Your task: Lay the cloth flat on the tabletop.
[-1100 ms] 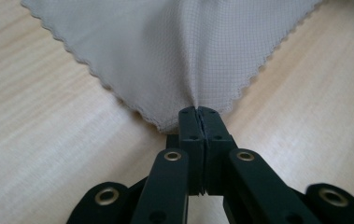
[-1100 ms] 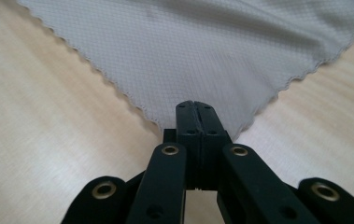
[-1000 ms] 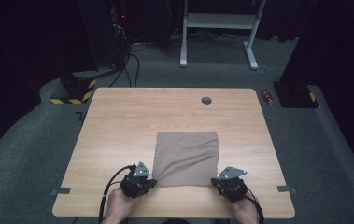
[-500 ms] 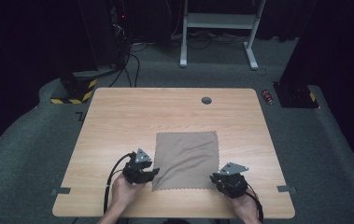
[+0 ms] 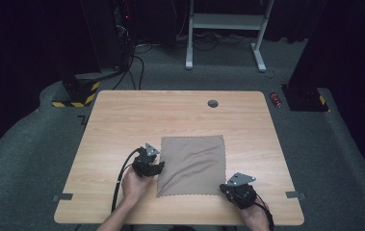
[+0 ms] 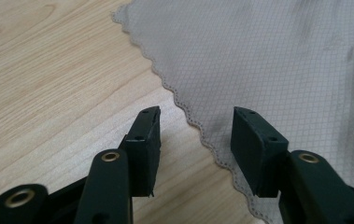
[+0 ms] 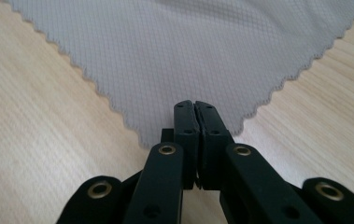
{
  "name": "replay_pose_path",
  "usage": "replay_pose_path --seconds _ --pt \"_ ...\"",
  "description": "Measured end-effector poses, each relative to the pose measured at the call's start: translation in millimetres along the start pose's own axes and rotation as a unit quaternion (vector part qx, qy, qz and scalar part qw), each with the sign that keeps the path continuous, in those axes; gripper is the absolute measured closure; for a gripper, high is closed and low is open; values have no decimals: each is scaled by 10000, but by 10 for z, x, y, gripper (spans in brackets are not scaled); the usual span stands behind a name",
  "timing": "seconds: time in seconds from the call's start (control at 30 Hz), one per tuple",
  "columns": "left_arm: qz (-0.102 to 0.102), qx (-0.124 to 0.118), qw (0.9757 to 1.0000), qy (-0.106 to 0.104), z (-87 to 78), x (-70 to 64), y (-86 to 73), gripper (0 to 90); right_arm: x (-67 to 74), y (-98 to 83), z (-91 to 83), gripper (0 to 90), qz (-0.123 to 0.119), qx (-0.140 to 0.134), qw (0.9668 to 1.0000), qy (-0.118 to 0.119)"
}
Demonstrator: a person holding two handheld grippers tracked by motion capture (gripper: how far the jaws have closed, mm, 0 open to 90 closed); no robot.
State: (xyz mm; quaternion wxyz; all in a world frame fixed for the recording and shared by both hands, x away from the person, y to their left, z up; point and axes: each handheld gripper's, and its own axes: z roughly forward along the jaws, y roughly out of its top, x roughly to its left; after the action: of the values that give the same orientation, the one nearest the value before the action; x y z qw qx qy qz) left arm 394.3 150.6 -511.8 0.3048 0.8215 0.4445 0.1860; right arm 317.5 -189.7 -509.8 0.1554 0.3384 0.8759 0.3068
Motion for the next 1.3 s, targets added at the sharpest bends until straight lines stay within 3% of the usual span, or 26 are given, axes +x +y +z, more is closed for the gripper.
replay_pose_path --seconds 0.1,0.23,0.4,0.63,0.77,0.83,0.9,1.0,1.17,1.3 --pt "67 -39 10000 -56 1 -15 -3 597 1 -5 -13 752 90 -61 9999 36" --pt "15 -44 9999 -103 2 -5 -8 603 -2 -14 -28 718 154 -139 9998 45" --pt "-46 -92 9999 -129 7 18 -24 575 33 -58 -14 889 -52 -150 9999 10" --pt "0 -146 9997 -200 8 39 -38 588 50 -69 -66 898 -222 2 9998 -16" --pt "-65 -141 9997 -187 11 38 -37 575 45 -112 -127 886 -152 23 9999 56" --pt "-79 -79 9999 -101 -4 14 -30 556 32 -100 -138 797 -70 -35 9999 84" --pt "-42 -161 9996 -226 -54 -41 -49 525 -7 -62 -145 721 38 -183 9998 14" --pt "100 -295 9988 -384 -177 -163 -120 513 -100 32 -125 689 264 -396 9988 -153" --pt "251 -225 9983 -480 -301 -298 -304 478 -340 189 104 693 661 -385 9967 -255" --pt "395 -101 9982 -438 -345 -353 -406 450 -406 276 264 683 646 -327 9968 -348"
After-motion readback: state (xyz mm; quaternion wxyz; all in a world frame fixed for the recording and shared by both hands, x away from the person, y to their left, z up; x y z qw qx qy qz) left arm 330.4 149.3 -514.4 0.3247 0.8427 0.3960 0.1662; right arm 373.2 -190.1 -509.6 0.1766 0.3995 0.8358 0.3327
